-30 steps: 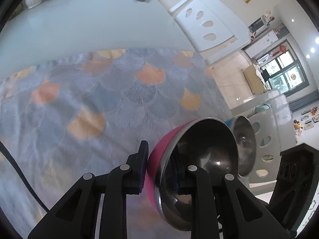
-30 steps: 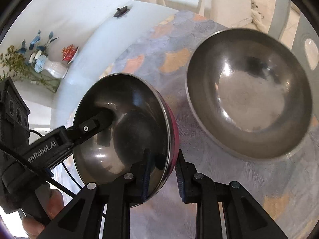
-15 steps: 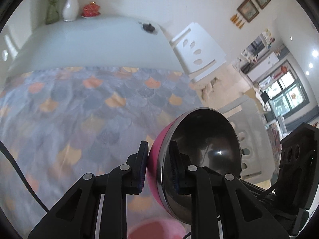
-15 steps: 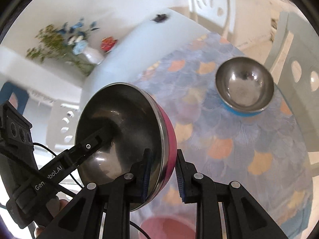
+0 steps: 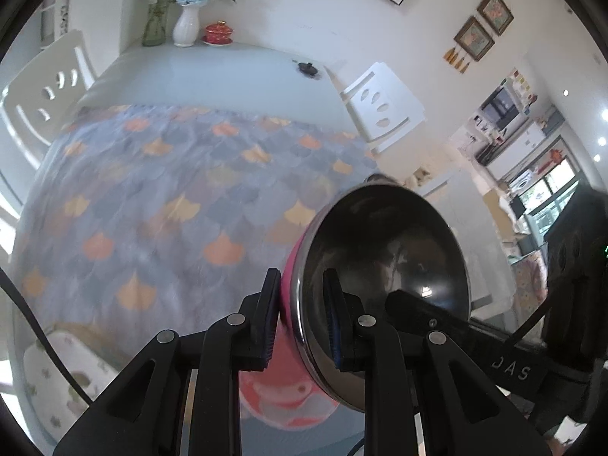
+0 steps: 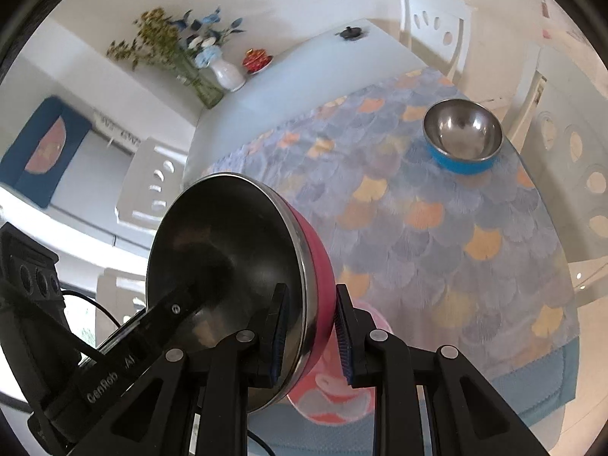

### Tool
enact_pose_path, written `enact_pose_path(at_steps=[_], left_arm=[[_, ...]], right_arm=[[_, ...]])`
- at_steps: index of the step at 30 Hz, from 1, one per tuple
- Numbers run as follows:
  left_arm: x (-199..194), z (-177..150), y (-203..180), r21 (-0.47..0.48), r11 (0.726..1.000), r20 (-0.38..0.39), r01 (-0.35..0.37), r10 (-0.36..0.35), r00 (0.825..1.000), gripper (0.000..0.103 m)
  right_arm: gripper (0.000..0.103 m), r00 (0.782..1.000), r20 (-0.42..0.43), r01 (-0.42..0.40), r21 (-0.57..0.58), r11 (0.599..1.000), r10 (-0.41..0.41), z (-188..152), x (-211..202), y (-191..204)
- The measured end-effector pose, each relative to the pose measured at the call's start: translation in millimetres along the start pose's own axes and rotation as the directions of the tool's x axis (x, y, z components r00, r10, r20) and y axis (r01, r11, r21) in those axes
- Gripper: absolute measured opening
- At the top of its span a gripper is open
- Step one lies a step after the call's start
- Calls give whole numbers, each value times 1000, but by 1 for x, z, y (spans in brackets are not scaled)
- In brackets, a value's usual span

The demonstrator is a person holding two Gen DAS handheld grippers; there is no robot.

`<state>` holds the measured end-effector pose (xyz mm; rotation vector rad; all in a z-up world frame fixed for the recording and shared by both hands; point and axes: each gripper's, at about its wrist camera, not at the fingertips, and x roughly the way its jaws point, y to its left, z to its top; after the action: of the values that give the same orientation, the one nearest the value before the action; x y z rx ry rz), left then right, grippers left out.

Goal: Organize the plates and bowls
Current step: 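Carry the pink-sided steel bowl into the pink bowl and release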

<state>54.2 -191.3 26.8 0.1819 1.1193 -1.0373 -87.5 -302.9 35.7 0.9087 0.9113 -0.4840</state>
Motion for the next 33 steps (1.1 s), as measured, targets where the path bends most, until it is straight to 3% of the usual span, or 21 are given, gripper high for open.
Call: enact_pose_path(at_steps=[7, 14, 26, 33], left_arm=[[16, -43, 8, 7, 998, -72, -59, 59, 996, 18], [41, -75, 14, 16, 995, -147, -100, 102, 984, 18], [62, -85, 11, 58, 990, -209, -125, 134, 969, 19], [65, -85, 12, 94, 979, -210, -183, 199, 957, 26]], right_arm=[[24, 993, -105, 40, -51, 998, -46, -37, 22, -8], [24, 973, -211, 85, -66, 994, -97, -63, 57, -28], [24, 958, -248, 129, -74, 989, -144, -72, 75, -38], [24, 953, -244, 159, -96, 983, -178, -74, 78, -38]])
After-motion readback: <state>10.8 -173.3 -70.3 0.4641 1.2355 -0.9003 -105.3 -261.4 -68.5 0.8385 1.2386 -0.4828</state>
